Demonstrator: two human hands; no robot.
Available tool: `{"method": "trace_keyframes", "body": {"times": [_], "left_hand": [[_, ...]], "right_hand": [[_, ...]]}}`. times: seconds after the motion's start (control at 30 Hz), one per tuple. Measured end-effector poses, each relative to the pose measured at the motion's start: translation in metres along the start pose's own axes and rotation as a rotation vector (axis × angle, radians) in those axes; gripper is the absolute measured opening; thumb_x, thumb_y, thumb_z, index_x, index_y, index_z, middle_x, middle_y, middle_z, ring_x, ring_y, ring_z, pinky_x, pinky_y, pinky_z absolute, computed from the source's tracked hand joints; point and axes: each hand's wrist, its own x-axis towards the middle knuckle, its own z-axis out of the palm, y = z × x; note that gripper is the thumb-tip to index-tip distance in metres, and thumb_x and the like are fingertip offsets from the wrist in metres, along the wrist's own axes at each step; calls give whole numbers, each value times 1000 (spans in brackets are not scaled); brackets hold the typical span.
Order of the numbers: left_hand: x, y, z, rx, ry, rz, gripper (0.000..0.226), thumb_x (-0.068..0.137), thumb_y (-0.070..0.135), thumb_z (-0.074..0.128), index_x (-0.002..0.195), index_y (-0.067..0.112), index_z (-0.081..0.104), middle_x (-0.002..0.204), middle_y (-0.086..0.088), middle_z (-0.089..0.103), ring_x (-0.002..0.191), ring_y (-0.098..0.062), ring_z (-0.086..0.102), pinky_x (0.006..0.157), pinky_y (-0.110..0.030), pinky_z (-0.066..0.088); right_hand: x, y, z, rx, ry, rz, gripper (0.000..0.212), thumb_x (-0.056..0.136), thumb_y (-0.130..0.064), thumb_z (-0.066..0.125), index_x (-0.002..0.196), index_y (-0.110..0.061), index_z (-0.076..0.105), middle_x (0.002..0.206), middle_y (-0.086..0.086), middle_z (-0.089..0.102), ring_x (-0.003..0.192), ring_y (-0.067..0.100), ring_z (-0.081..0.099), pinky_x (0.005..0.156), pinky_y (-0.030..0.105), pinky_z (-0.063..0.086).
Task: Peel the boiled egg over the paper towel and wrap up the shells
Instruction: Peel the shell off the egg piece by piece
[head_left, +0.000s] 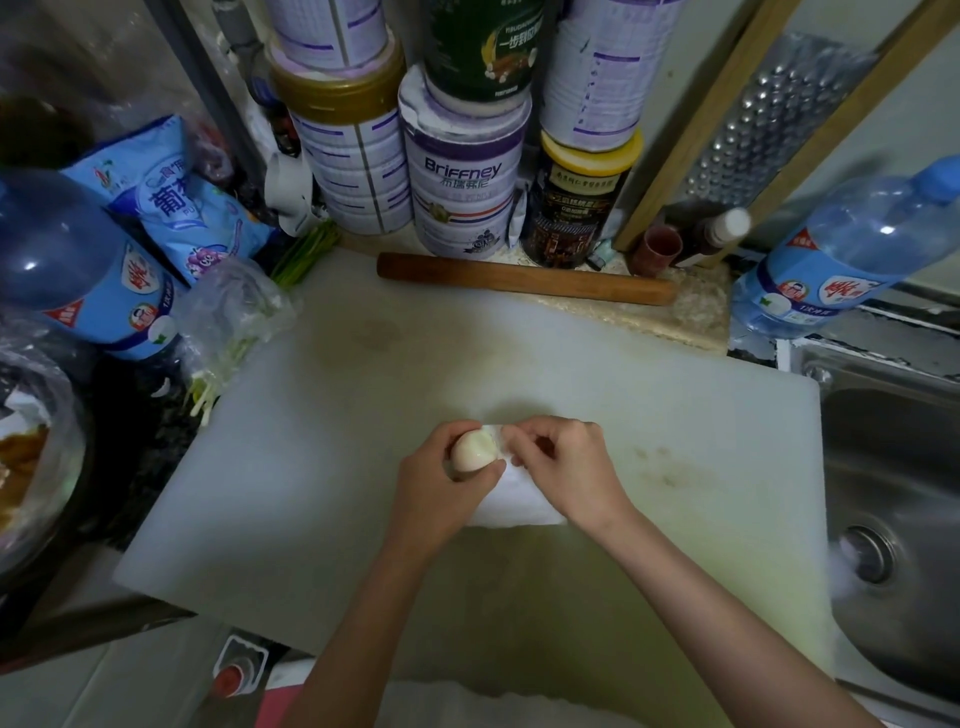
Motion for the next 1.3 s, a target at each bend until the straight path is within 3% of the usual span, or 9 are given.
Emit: {"method": "trace_keyframes", "body": {"times": [0.17, 0.4, 0.5, 0.67, 0.83, 1.03, 1.1, 1.2, 1.3], "left_hand": [[0, 2, 2, 28, -42, 30, 37, 67, 18, 78, 95, 37, 62, 87, 24, 67, 83, 10, 61, 66, -6, 46], [0, 2, 6, 167, 3, 41, 36, 64, 19, 74, 94, 32, 59, 82, 20, 66, 78, -3, 63, 66, -19, 48], [0, 2, 6, 152, -7, 53, 35, 61, 24, 70, 93, 32, 60, 83, 18, 67, 79, -6, 64, 68, -24, 50], [1, 2, 6, 108, -29, 79, 37, 63, 16, 70, 98, 29, 63, 96, 13, 66, 90, -2, 62, 76, -20, 49], [1, 2, 3, 56, -43, 63, 44, 69, 8, 70, 100, 38, 62, 104, 13, 60, 92, 13, 55, 72, -2, 42], [-2, 2, 2, -97, -83, -37, 43, 70, 9, 66, 101, 38, 57, 102, 20, 63, 90, 17, 56, 70, -2, 43], [-2, 3, 2, -141, -90, -62, 39, 68, 12, 66, 98, 36, 57, 101, 17, 65, 92, 11, 59, 74, -6, 46], [-1, 3, 1, -210, -114, -99, 37, 66, 11, 65, 98, 29, 60, 101, 7, 67, 98, -7, 63, 88, -29, 52], [0, 3, 0, -250, -136, -104, 36, 64, 16, 64, 98, 28, 61, 100, 6, 69, 100, -13, 64, 91, -41, 52]], "right_hand": [[-1, -4, 0, 146, -97, 86, 11, 83, -24, 69, 80, -17, 75, 65, 1, 71, 55, 4, 58, 57, 10, 41], [-4, -5, 3, -197, -32, -111, 19, 83, -14, 57, 70, -9, 69, 62, 6, 68, 58, 25, 60, 65, 34, 49], [-5, -5, 3, -242, -2, -161, 15, 79, -12, 56, 70, -7, 67, 61, 8, 66, 58, 26, 58, 63, 36, 49], [-5, -6, 1, -215, 24, -162, 11, 77, -9, 58, 68, -7, 65, 61, 6, 65, 58, 25, 59, 62, 36, 50], [-3, -2, 0, -5, 88, 8, 10, 78, -7, 63, 70, -5, 67, 62, 9, 65, 63, 24, 61, 68, 32, 50], [1, 8, 1, -49, 63, 3, 11, 81, -11, 64, 73, -7, 71, 64, 7, 69, 63, 22, 63, 67, 29, 50], [1, 9, 2, -51, 48, -13, 12, 82, -14, 66, 73, -7, 72, 63, 8, 69, 62, 23, 63, 66, 30, 49], [1, 8, 2, -16, 37, -26, 23, 88, -22, 62, 73, -7, 72, 61, 6, 69, 58, 17, 61, 64, 25, 47], [0, 2, -1, 59, -1, -32, 16, 86, -24, 64, 79, -14, 75, 62, 5, 68, 58, 14, 59, 61, 23, 46]]}}
